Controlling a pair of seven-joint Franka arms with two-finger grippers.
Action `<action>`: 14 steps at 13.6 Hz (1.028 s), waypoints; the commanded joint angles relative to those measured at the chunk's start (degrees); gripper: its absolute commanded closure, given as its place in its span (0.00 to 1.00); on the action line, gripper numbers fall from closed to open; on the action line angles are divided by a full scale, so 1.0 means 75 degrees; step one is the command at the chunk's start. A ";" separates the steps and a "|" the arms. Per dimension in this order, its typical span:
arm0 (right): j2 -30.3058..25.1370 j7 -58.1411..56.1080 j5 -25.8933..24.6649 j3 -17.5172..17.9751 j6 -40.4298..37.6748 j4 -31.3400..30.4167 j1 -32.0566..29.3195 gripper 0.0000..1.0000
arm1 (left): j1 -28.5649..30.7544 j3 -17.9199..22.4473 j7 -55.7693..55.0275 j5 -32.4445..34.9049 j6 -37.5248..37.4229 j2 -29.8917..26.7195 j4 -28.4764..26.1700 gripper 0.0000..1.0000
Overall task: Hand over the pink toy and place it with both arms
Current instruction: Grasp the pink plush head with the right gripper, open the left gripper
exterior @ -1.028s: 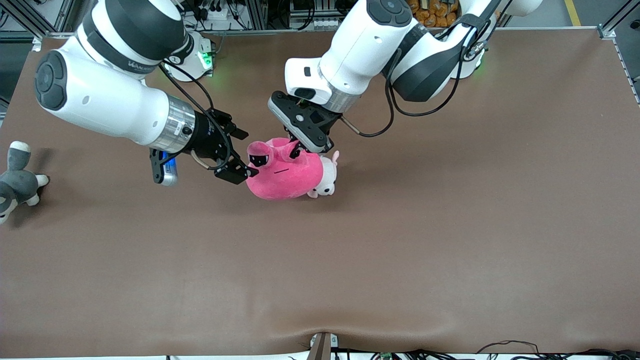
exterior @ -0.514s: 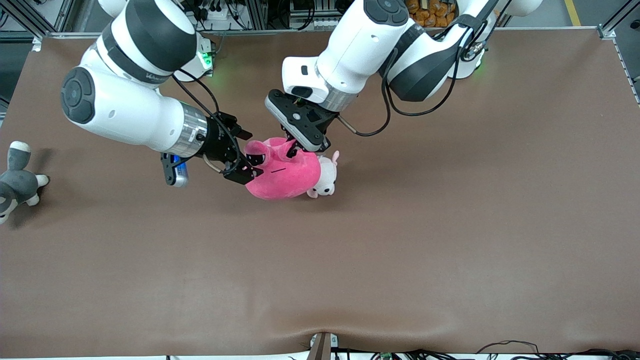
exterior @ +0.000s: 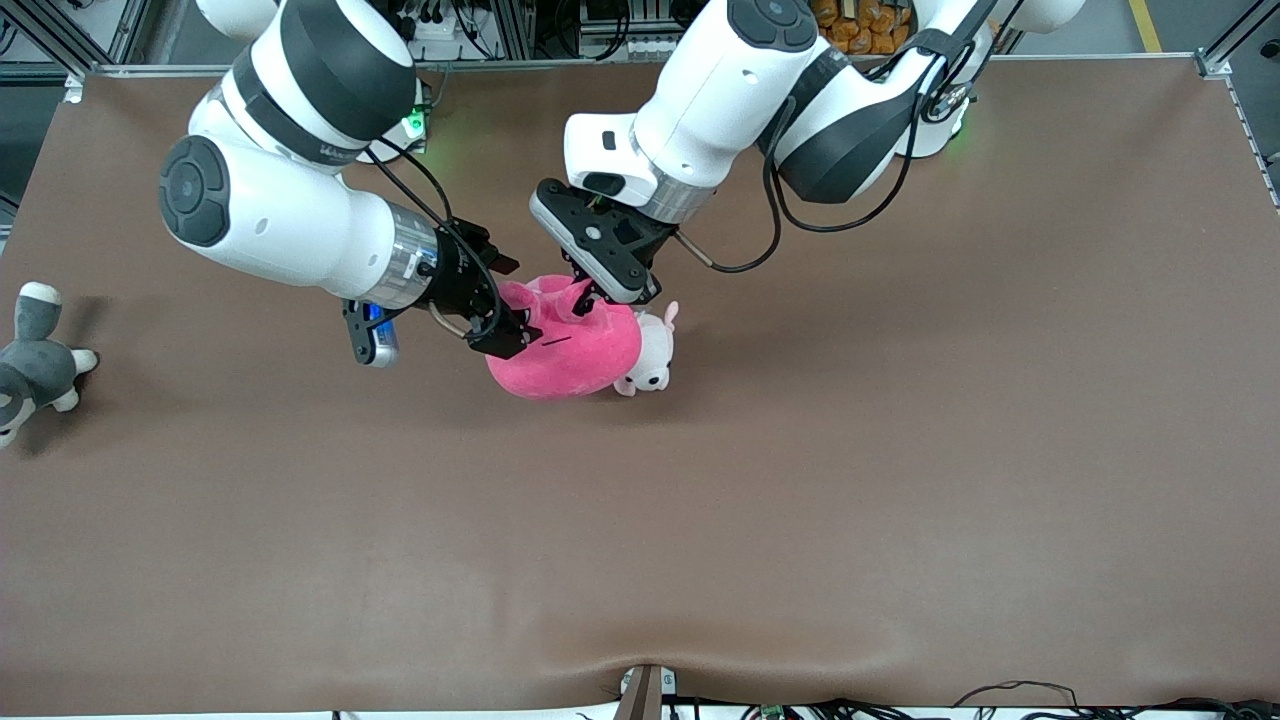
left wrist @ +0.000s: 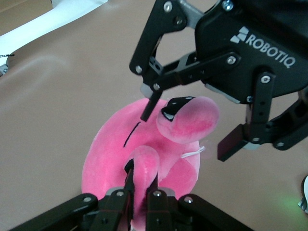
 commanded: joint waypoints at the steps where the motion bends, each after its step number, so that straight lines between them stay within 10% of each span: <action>1: -0.0111 0.0181 -0.0133 -0.0017 0.0053 -0.0108 -0.0020 1.00 | -0.0053 0.0026 0.0050 -0.0092 0.0103 0.0039 0.0099 1.00; 8: -0.0170 0.0368 -0.0121 -0.0076 0.0041 -0.0096 -0.0079 1.00 | -0.0053 0.0038 -0.0055 -0.0103 0.0115 0.0027 0.0111 1.00; 12: -0.0205 0.0835 -0.0040 -0.0064 0.0018 -0.0050 -0.0429 1.00 | -0.0053 0.0026 -0.0055 -0.0103 0.0103 0.0003 0.0123 0.76; 14: -0.0298 0.0744 -0.0039 -0.0064 -0.0355 -0.0038 -0.0710 1.00 | -0.0053 0.0038 -0.0067 -0.0115 0.0103 0.0003 0.0111 0.00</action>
